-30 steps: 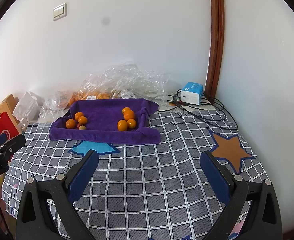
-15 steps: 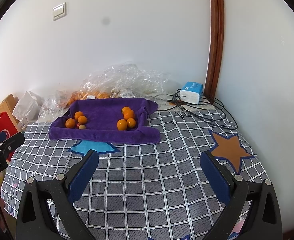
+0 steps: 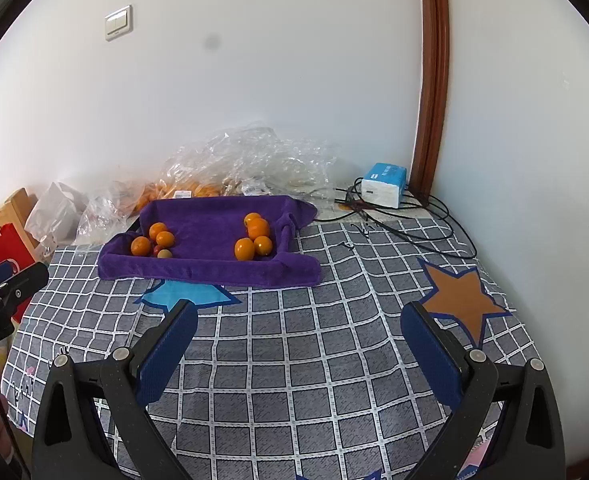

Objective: Organize fruits

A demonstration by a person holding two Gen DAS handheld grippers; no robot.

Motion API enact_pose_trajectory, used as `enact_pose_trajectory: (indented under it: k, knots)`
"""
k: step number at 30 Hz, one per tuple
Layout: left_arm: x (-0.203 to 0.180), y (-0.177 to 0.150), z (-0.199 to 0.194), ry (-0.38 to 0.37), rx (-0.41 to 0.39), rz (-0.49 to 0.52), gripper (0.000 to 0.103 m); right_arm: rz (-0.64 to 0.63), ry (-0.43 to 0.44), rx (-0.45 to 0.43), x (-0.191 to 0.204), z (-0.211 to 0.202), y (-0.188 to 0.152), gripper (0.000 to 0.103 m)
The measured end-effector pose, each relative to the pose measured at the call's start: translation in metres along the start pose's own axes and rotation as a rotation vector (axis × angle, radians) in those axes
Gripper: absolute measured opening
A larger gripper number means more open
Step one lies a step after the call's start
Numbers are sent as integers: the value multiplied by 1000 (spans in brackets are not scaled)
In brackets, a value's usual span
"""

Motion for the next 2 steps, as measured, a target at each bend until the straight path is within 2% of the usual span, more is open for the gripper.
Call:
enact_pose_trajectory:
  k: [2]
  knots:
    - [2,0,3,4,-3,3,93,-2,3,0,1,2,-1,100]
Point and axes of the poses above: each gripper's, at about its wrist camera, not at the fingertips, and z roughly the way its jaws point, x to its left, y to its top, the point moved 3 cm from there along z, roughly the way its jaws point, and after that the axes turned 11 degrees about -z, right-handed, at the moved point
